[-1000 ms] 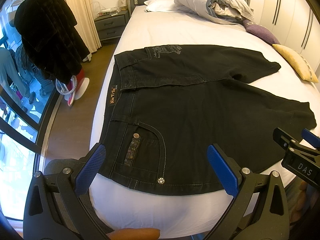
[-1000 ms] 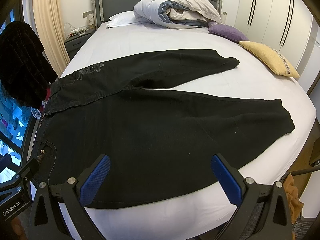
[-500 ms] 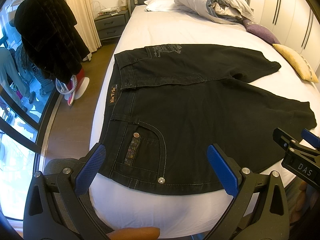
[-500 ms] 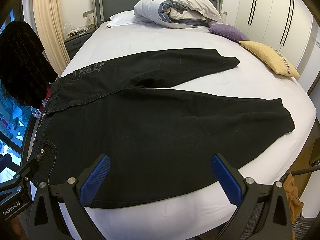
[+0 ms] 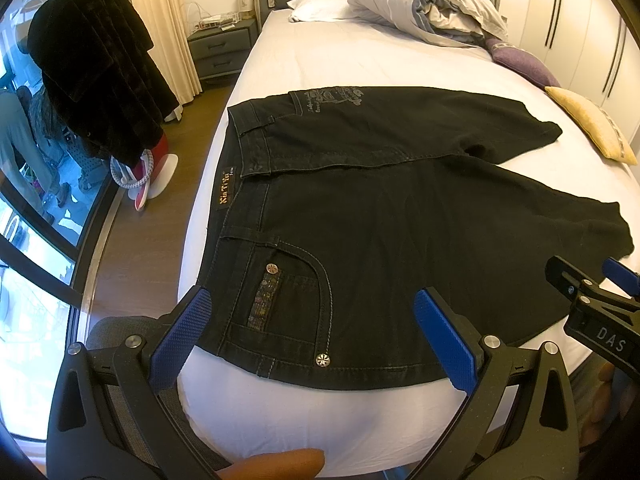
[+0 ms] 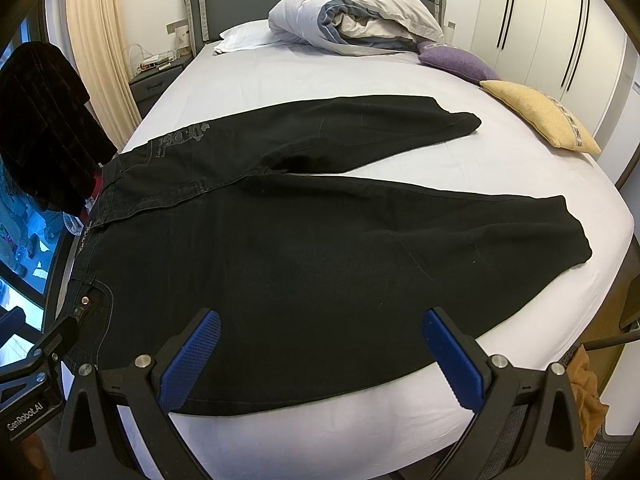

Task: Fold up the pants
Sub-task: 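Grasp the black jeans at the waistband with both grippers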

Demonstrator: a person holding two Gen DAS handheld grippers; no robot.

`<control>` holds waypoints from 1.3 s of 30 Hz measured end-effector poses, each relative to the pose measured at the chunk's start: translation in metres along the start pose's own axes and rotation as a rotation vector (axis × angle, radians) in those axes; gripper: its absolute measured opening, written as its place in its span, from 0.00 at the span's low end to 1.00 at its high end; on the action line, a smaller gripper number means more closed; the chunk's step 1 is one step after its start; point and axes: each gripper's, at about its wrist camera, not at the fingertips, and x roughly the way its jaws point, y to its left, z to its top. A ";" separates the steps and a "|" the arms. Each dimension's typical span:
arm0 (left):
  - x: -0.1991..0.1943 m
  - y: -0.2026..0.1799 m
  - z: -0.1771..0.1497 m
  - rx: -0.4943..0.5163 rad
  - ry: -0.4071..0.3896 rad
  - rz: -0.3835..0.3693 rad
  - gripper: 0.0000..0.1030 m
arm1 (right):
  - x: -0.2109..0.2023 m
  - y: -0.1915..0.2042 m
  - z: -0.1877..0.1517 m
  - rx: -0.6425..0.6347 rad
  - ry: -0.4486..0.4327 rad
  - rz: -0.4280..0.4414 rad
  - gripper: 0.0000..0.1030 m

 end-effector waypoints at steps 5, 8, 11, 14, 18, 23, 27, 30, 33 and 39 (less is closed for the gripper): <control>0.011 0.007 -0.007 0.007 -0.007 0.006 1.00 | 0.002 -0.004 0.003 -0.005 0.008 0.011 1.00; 0.014 0.011 -0.001 0.017 -0.023 -0.001 1.00 | 0.004 -0.007 0.010 -0.021 -0.002 0.048 1.00; 0.022 0.013 0.015 0.069 -0.022 -0.026 1.00 | 0.002 -0.010 0.025 -0.074 -0.040 0.149 1.00; 0.039 0.011 0.041 0.145 -0.007 0.019 1.00 | 0.000 -0.014 0.055 -0.164 -0.101 0.230 1.00; 0.056 0.020 0.081 0.176 -0.020 0.015 1.00 | 0.001 -0.020 0.104 -0.317 -0.216 0.308 1.00; 0.104 0.042 0.151 0.141 0.032 -0.065 1.00 | 0.037 -0.018 0.161 -0.523 -0.206 0.362 1.00; 0.141 0.042 0.206 0.226 -0.003 -0.070 1.00 | 0.074 -0.011 0.192 -0.635 -0.166 0.404 0.99; 0.176 0.040 0.247 0.262 0.008 -0.147 1.00 | 0.102 0.000 0.211 -0.705 -0.126 0.448 0.91; 0.215 0.039 0.274 0.277 0.070 -0.255 1.00 | 0.130 0.010 0.231 -0.753 -0.096 0.479 0.90; 0.272 0.032 0.297 0.382 0.192 -0.297 1.00 | 0.174 0.025 0.264 -0.777 -0.045 0.514 0.85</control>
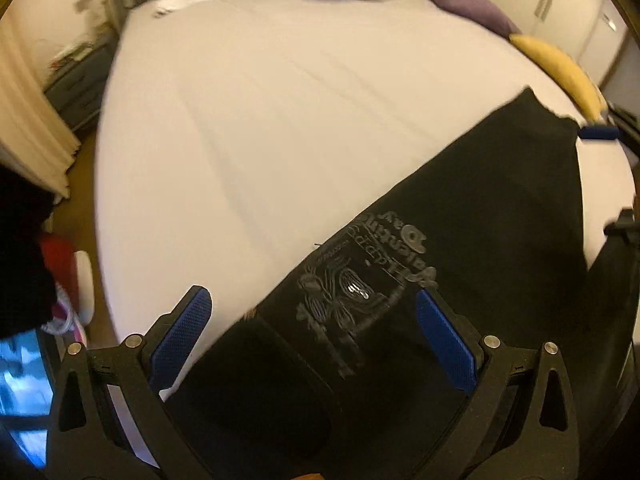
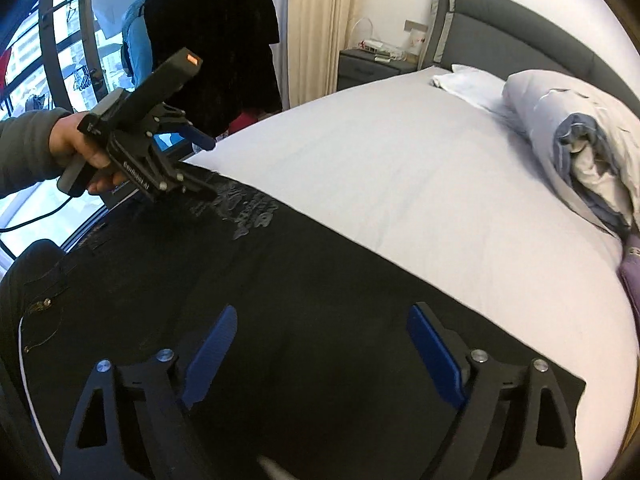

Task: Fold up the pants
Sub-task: 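Grasp the black jeans at the waistband with both grippers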

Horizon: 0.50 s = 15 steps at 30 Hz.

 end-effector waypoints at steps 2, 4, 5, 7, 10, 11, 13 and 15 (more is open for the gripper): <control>0.013 0.004 0.005 0.017 0.036 -0.023 1.00 | 0.008 -0.004 0.001 -0.009 0.010 0.018 0.83; 0.024 0.008 0.008 0.039 0.071 -0.020 1.00 | 0.021 -0.009 0.004 -0.013 0.021 0.031 0.81; 0.029 0.011 0.009 0.032 0.097 -0.025 1.00 | 0.026 -0.010 0.004 -0.010 0.024 0.042 0.80; 0.039 0.020 0.014 -0.004 0.135 -0.053 0.98 | 0.033 -0.012 0.004 -0.011 0.038 0.060 0.76; 0.047 0.028 0.014 -0.023 0.173 -0.083 0.99 | 0.044 -0.014 0.004 -0.017 0.065 0.082 0.72; 0.050 0.030 0.014 -0.021 0.184 -0.091 0.99 | 0.046 -0.014 0.006 -0.020 0.070 0.086 0.71; 0.049 0.031 0.016 0.006 0.191 -0.095 0.99 | 0.053 -0.017 0.010 -0.025 0.084 0.096 0.68; 0.047 0.032 0.019 0.020 0.195 -0.116 0.91 | 0.057 -0.019 0.013 -0.032 0.090 0.102 0.67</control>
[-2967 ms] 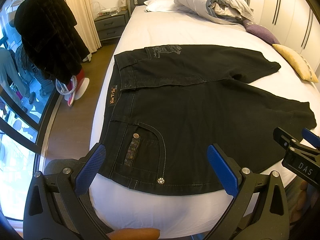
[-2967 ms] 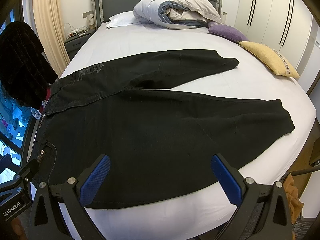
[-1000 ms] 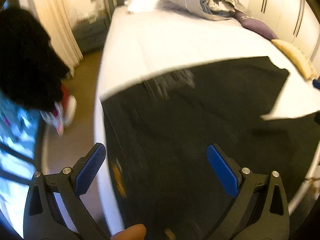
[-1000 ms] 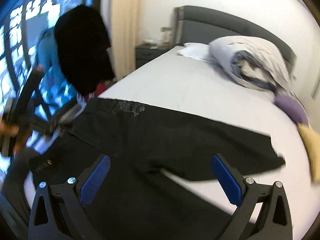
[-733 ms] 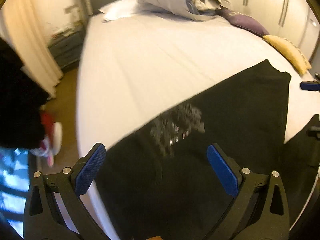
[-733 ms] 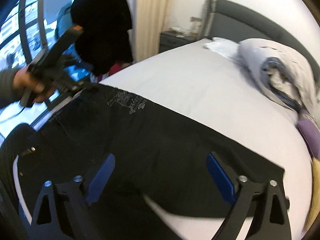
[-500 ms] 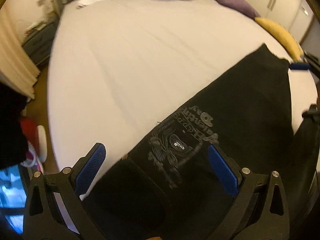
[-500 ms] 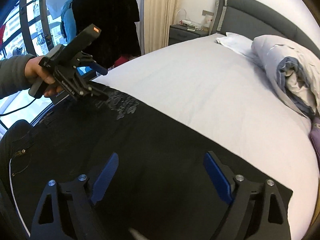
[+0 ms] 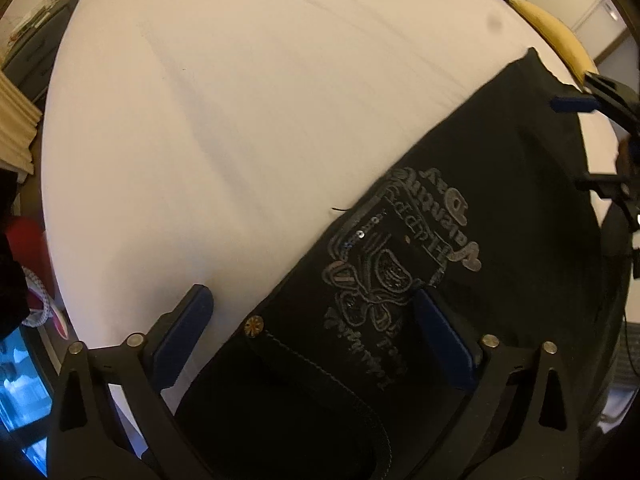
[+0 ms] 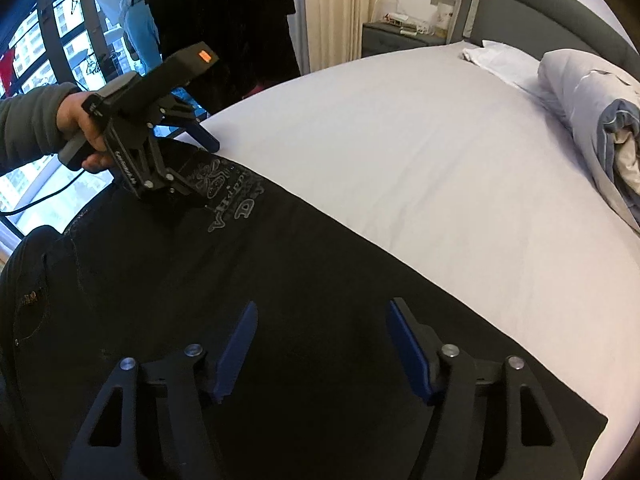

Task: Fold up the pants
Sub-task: 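Grasp the black jeans at the waistband with both grippers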

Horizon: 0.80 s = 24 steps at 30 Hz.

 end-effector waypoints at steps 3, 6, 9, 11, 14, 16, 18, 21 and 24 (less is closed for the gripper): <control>-0.009 -0.006 -0.003 0.028 -0.004 -0.038 0.54 | 0.006 -0.002 0.007 -0.031 0.017 -0.002 0.67; -0.014 0.000 -0.001 -0.006 -0.002 -0.084 0.18 | 0.012 -0.003 0.018 -0.070 0.042 -0.010 0.67; -0.016 -0.002 0.003 0.024 -0.022 -0.064 0.09 | 0.019 -0.005 0.031 -0.096 0.058 -0.021 0.66; -0.025 -0.008 0.002 0.056 -0.042 -0.035 0.06 | 0.023 -0.005 0.042 -0.117 0.064 -0.016 0.65; -0.044 -0.019 -0.015 0.090 -0.108 0.009 0.06 | 0.031 -0.002 0.054 -0.164 0.091 -0.019 0.57; -0.058 -0.028 -0.022 0.116 -0.163 0.026 0.06 | 0.036 0.001 0.061 -0.199 0.104 -0.016 0.52; -0.071 -0.036 -0.028 0.150 -0.200 0.049 0.06 | 0.039 0.006 0.065 -0.234 0.117 -0.018 0.49; -0.080 -0.039 -0.036 0.191 -0.227 0.069 0.06 | 0.046 0.014 0.071 -0.290 0.146 -0.038 0.47; -0.086 -0.058 -0.048 0.223 -0.252 0.097 0.06 | 0.051 0.017 0.078 -0.311 0.165 -0.031 0.45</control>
